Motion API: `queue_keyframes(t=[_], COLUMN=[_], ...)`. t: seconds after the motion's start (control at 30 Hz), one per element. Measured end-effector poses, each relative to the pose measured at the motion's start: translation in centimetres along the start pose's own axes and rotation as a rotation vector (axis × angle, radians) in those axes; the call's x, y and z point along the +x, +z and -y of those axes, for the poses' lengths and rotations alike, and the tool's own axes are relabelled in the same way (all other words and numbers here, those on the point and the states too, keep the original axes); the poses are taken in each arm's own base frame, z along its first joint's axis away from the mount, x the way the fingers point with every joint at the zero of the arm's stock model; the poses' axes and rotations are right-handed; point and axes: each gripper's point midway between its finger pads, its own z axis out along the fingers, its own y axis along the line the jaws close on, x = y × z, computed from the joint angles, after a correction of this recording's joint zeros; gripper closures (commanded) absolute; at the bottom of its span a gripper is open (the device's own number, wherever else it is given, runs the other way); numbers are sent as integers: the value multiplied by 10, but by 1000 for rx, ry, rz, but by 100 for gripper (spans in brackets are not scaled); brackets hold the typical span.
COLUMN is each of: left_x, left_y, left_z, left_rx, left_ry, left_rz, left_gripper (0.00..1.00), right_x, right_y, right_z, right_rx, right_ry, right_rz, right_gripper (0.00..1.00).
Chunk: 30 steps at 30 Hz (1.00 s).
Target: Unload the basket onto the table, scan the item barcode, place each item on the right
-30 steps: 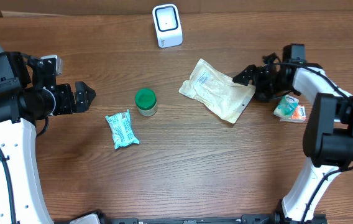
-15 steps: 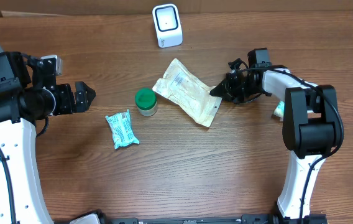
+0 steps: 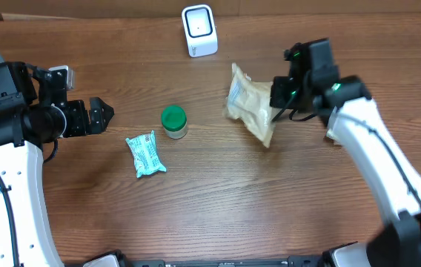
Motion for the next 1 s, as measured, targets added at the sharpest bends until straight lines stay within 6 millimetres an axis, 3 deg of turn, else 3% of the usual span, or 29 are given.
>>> queue_keyframes(t=[0.07, 0.17, 0.3, 0.5, 0.6, 0.67, 0.83, 1.0], left_x=[0, 0, 0, 0, 0, 0, 0, 0], left_y=[0, 0, 0, 0, 0, 0, 0, 0], left_z=[0, 0, 0, 0, 0, 0, 0, 0], left_rx=[0, 0, 1, 1, 0, 0, 0, 0], left_ry=[0, 0, 0, 0, 0, 0, 0, 0], left_rz=[-1, -1, -1, -1, -1, -1, -1, -1], left_gripper=[0, 0, 0, 0, 0, 0, 0, 0], right_x=[4, 21, 45, 78, 89, 100, 105, 94], right_y=[-13, -16, 4, 50, 52, 49, 46, 40], right_z=[-5, -15, -38, -48, -65, -87, -95, -84], right_rx=[137, 340, 485, 619, 611, 575, 569, 634], right_ry=[-69, -199, -364, -517, -552, -588, -608, -598], right_rz=[51, 82, 84, 27, 48, 76, 92, 130], right_gripper=[96, 96, 96, 96, 96, 96, 96, 96])
